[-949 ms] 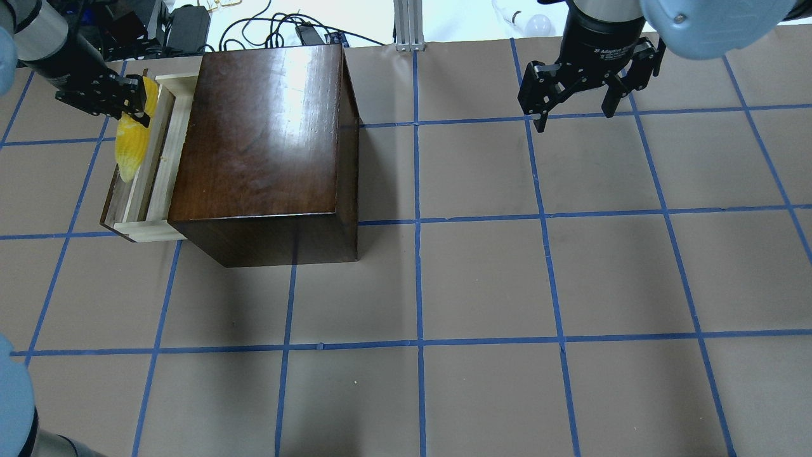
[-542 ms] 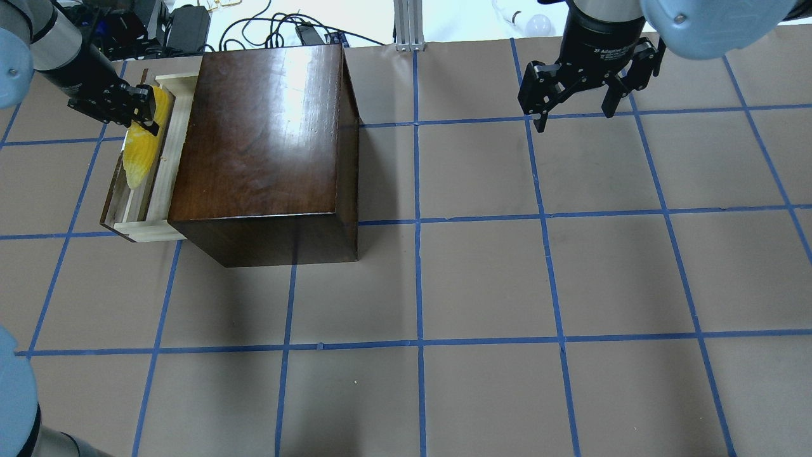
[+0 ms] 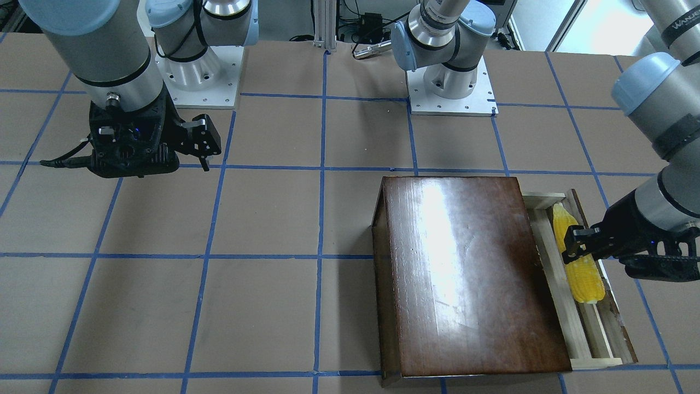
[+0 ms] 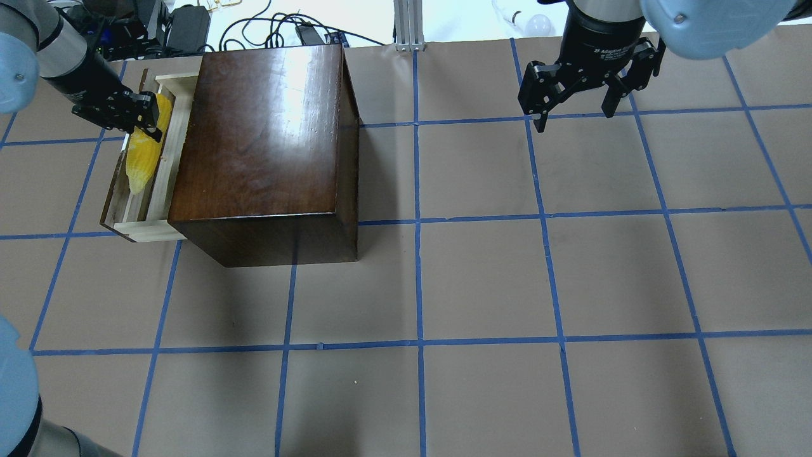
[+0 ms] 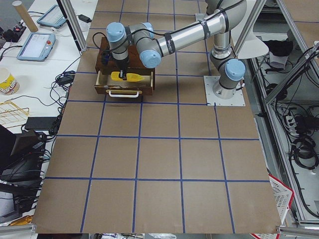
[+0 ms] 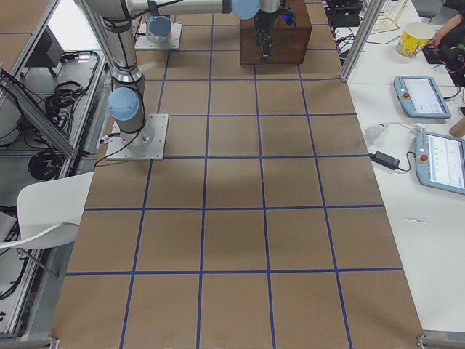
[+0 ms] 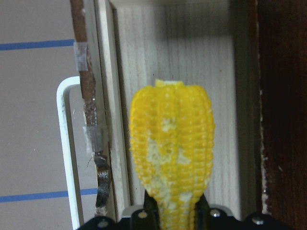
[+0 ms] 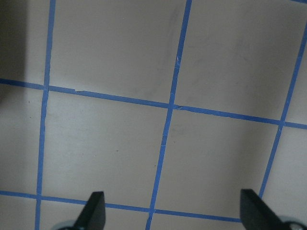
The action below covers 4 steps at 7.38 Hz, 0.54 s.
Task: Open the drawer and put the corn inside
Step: 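Lower the corn into the drawer and open the left gripper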
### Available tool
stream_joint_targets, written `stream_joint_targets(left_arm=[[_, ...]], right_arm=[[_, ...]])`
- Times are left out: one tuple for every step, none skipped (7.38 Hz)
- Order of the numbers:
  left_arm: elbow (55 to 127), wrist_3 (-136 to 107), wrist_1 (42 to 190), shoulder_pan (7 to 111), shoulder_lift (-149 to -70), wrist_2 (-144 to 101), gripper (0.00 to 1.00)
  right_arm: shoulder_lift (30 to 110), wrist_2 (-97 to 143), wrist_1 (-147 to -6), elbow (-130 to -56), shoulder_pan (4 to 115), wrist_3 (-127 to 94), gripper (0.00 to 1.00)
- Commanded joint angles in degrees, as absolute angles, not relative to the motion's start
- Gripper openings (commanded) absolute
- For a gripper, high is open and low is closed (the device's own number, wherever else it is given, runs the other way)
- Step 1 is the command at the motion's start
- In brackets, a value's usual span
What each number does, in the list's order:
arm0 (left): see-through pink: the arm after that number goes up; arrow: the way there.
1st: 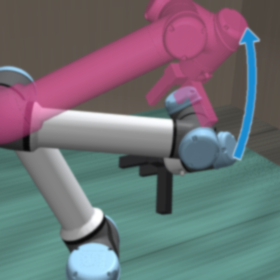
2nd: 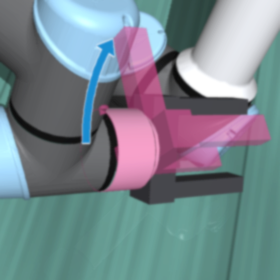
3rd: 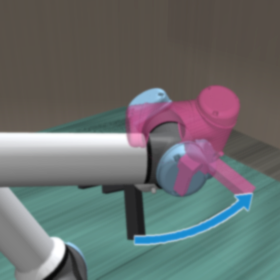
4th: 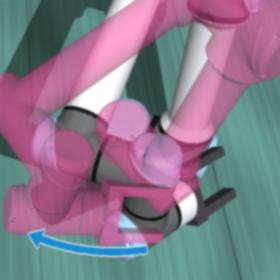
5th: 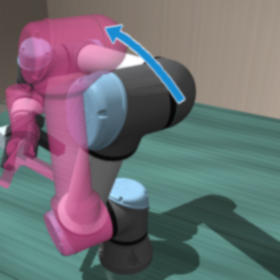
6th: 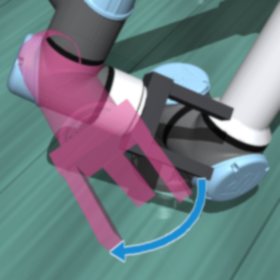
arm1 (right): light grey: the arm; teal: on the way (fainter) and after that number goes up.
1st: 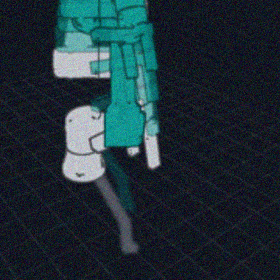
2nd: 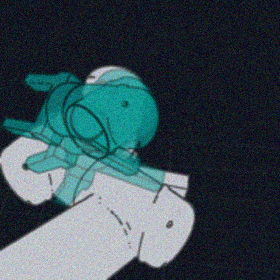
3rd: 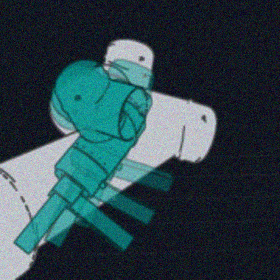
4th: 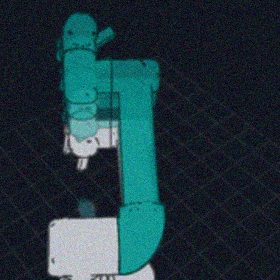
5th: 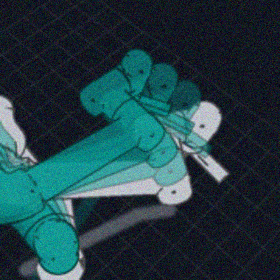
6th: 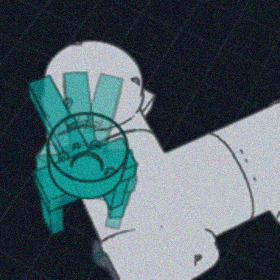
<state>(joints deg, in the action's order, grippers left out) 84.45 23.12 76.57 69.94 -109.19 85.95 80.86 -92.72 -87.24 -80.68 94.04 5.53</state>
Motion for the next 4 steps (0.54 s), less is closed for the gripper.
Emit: stream_joint_targets(left_arm=[[84.29, 23.12, 76.81, 69.53, -108.9, 86.04, 0.85], [84.29, 23.12, 76.99, 68.74, -108.9, 85.96, 0.85], [84.29, 23.12, 77.51, 68.47, -108.46, 85.96, 0.85], [84.29, 23.12, 77.61, 68.38, -108.2, 85.87, 0.85]], right_arm=[[80.86, -92.72, -87.27, -80.68, 94.04, 5.54, 1.0], [80.86, -92.72, -87.28, -80.68, 94.04, 5.45, 1.0], [80.86, -92.72, -87.28, -80.68, 94.04, 5.45, 1.0], [80.86, -92.72, -87.19, -80.68, 94.04, 5.54, 1.0]])
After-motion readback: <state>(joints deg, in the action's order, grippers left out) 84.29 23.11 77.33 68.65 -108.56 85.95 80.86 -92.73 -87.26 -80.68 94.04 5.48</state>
